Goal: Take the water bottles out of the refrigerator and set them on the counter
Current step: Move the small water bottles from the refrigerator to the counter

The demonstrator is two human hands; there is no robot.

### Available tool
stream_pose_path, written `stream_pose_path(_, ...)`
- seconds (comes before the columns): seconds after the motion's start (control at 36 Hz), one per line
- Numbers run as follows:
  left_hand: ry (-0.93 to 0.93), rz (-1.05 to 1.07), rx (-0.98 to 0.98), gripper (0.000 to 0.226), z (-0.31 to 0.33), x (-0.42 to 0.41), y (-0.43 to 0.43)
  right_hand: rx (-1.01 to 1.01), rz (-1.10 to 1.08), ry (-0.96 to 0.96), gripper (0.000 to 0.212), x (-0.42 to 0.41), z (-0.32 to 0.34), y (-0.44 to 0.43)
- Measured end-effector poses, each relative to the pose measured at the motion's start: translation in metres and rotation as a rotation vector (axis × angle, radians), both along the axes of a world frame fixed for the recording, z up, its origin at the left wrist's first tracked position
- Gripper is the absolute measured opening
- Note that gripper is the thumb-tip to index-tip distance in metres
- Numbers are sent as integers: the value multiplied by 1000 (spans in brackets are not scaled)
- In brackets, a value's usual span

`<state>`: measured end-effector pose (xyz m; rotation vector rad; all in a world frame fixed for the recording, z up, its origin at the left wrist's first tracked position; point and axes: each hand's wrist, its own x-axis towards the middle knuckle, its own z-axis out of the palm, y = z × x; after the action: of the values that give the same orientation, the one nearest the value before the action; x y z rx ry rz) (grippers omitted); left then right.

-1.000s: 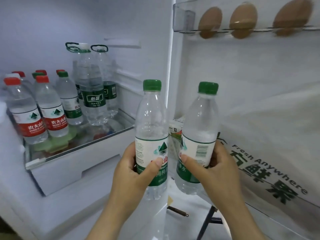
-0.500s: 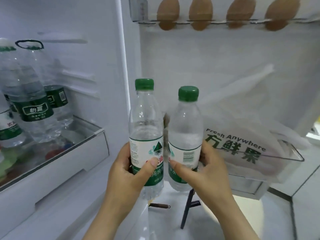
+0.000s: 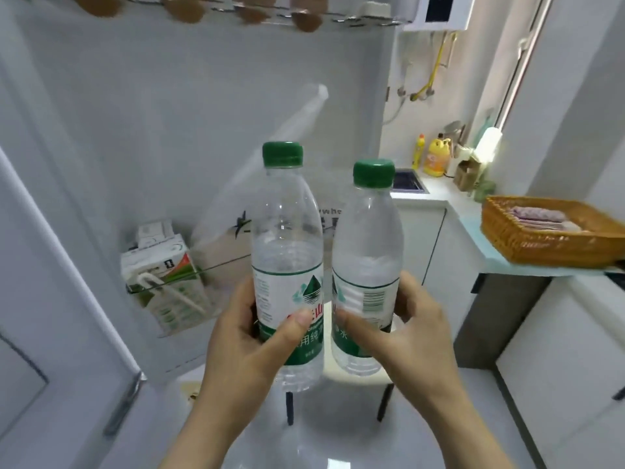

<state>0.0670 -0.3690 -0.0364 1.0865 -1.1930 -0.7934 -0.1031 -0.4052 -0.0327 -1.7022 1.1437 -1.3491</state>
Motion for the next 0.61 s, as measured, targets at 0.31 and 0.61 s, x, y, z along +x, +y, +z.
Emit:
stream_pose_path(0.31, 0, -298, 32, 65, 4, -125, -45, 67, -258, -50, 44, -132, 0, 4)
stream_pose_path(0.61, -23, -545, 6, 49, 3, -278, -65, 15, -538, -38, 39, -275, 6, 34)
